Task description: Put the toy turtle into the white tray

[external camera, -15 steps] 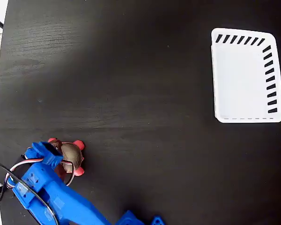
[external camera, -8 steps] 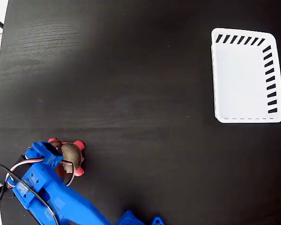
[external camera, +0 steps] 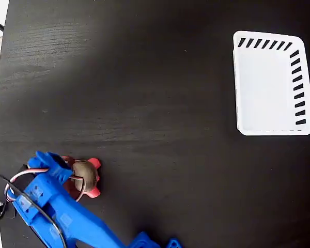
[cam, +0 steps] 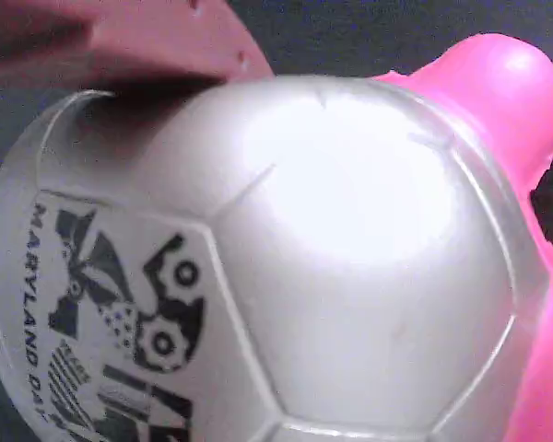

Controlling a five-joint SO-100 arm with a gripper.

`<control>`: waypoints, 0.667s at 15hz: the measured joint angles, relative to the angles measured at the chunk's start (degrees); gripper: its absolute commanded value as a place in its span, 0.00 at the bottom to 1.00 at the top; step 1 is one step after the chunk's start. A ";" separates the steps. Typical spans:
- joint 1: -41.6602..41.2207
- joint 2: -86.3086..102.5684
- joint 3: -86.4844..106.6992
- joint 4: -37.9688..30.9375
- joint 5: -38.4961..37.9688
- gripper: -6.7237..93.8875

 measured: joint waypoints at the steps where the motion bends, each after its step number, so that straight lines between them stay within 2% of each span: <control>1: 0.53 1.14 -1.32 1.67 -0.62 0.07; 4: 2.29 4.75 -6.50 6.24 -2.72 0.07; 10: 5.36 8.00 -8.44 7.56 -4.04 0.07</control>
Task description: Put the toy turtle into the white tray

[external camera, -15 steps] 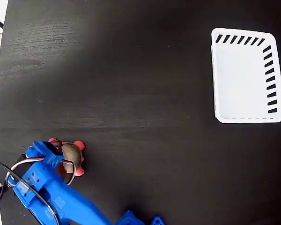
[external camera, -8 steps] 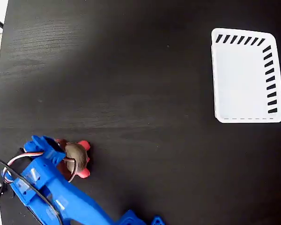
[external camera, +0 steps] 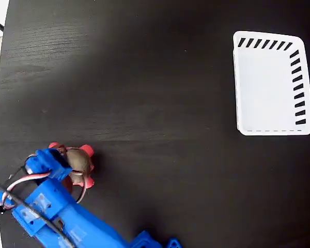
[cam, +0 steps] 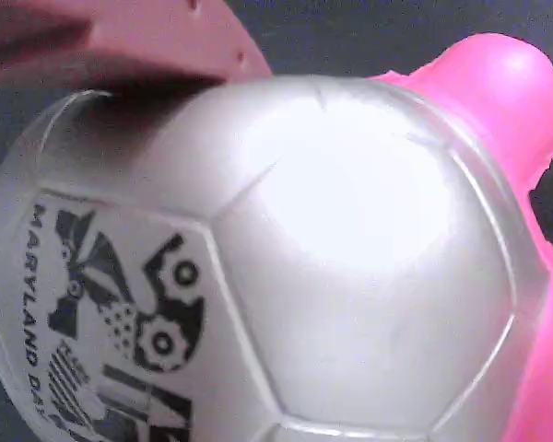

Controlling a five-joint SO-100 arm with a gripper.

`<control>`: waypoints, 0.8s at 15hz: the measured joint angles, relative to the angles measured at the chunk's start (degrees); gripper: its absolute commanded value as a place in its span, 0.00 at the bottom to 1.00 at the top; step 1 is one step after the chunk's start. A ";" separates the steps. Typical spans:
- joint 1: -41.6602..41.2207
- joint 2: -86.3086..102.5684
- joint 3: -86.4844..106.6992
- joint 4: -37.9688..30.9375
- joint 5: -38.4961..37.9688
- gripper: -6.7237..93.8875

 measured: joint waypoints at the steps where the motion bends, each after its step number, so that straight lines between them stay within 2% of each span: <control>1: 2.29 0.00 -0.97 0.79 -1.58 0.07; 3: 10.72 0.44 -4.83 3.96 -5.62 0.07; 6: 28.04 -0.26 -19.95 10.81 -14.85 0.07; 9: 44.91 -6.42 -34.10 11.07 -22.59 0.07; 12: 55.72 -14.24 -40.96 10.63 -26.02 0.07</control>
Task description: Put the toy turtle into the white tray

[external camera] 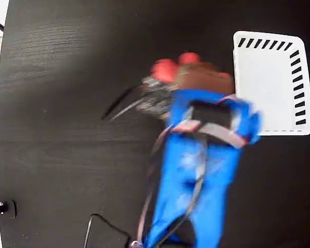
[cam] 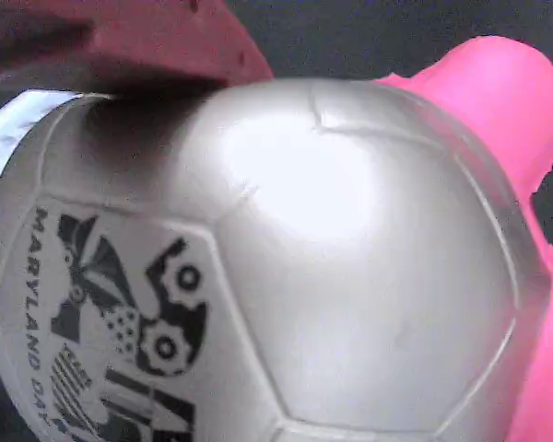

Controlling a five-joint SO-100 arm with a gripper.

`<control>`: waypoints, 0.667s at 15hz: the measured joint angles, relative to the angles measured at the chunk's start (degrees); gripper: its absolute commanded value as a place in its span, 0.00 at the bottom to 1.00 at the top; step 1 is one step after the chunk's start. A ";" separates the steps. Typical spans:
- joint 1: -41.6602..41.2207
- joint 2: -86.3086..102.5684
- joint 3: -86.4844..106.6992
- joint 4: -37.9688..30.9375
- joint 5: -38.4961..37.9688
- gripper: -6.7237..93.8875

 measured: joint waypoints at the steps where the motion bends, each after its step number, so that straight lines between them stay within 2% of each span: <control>1: 3.16 -2.64 -2.29 0.00 -0.53 0.07; 4: 11.25 -8.26 -7.29 -2.72 -1.05 0.07; 10: 20.21 -21.18 -15.29 -7.73 1.76 0.07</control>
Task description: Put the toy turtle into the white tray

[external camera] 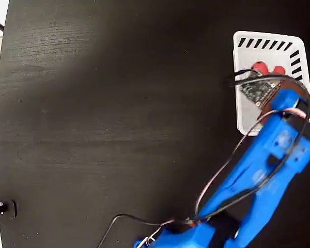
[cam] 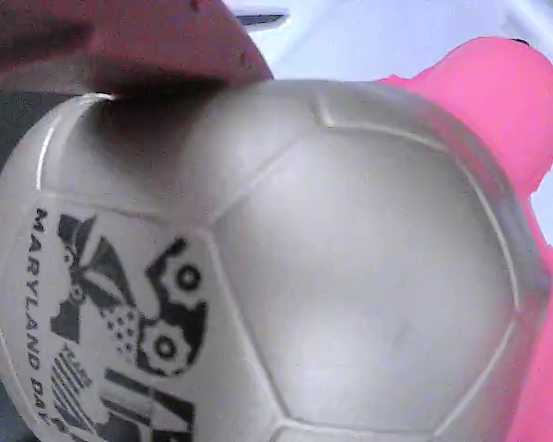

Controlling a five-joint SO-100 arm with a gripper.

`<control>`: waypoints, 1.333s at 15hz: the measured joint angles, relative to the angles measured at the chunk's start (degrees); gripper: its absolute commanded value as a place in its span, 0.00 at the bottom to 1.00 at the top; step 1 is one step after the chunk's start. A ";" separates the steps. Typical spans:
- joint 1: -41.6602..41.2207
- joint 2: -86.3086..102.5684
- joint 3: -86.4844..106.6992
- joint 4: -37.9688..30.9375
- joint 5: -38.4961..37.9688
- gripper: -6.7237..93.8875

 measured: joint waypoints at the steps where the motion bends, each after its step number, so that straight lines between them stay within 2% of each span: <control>1: 0.97 -2.46 -2.11 -1.14 1.49 0.07; 8: 1.85 -11.51 -10.55 -2.81 5.45 0.07; 16: -0.09 -13.89 -10.72 -4.04 6.59 0.08; 17: -0.09 -13.89 -10.72 -4.04 6.59 0.15; 18: -0.09 -13.89 -10.72 -4.04 6.59 0.27; 19: -0.09 -13.89 -10.72 -3.69 6.59 0.47; 20: -0.09 -13.89 -10.72 -3.69 6.15 0.60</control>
